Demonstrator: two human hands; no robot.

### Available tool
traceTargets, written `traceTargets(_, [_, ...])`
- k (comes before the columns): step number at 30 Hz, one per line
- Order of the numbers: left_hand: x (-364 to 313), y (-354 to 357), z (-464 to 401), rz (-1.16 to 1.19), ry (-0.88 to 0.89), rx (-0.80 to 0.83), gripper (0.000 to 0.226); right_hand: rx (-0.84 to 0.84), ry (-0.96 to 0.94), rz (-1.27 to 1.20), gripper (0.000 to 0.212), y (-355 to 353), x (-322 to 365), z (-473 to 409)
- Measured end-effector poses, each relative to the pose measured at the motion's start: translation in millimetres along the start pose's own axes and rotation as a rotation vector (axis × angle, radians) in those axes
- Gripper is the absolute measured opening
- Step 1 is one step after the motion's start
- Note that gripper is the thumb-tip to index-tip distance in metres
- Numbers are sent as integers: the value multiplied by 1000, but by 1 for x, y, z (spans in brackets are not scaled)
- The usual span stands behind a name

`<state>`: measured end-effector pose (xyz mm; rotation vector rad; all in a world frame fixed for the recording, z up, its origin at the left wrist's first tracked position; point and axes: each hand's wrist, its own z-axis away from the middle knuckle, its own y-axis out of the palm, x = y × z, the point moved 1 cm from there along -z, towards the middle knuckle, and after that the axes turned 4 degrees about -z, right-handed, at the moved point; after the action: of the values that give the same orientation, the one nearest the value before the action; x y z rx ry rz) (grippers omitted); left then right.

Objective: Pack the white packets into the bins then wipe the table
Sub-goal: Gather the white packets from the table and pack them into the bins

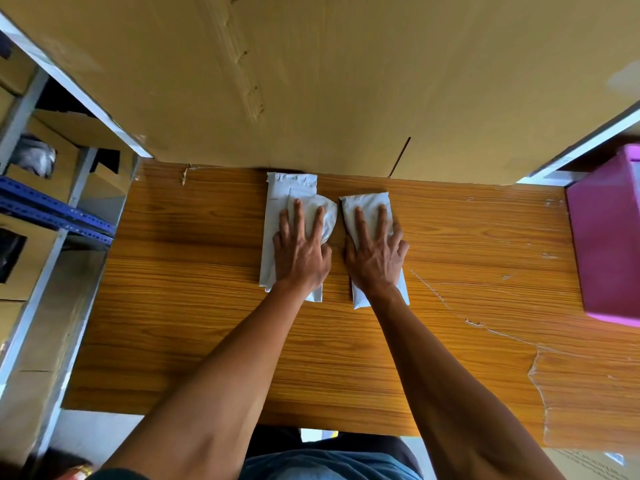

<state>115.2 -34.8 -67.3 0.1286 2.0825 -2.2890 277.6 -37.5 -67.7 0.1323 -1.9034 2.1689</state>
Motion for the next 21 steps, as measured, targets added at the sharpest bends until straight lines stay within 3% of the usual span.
traceTargets(9, [-4,14,0,-63,-16,10,79,22,-17,-22,73,4,-1,0])
traceTargets(17, [-19,-1,14,-19,-38,32,74,43,-39,-110,82,-13,-7,7])
traceTargets(21, [-39,-10,37,25,-58,15,69,31,-36,-99,71,-20,-26,19])
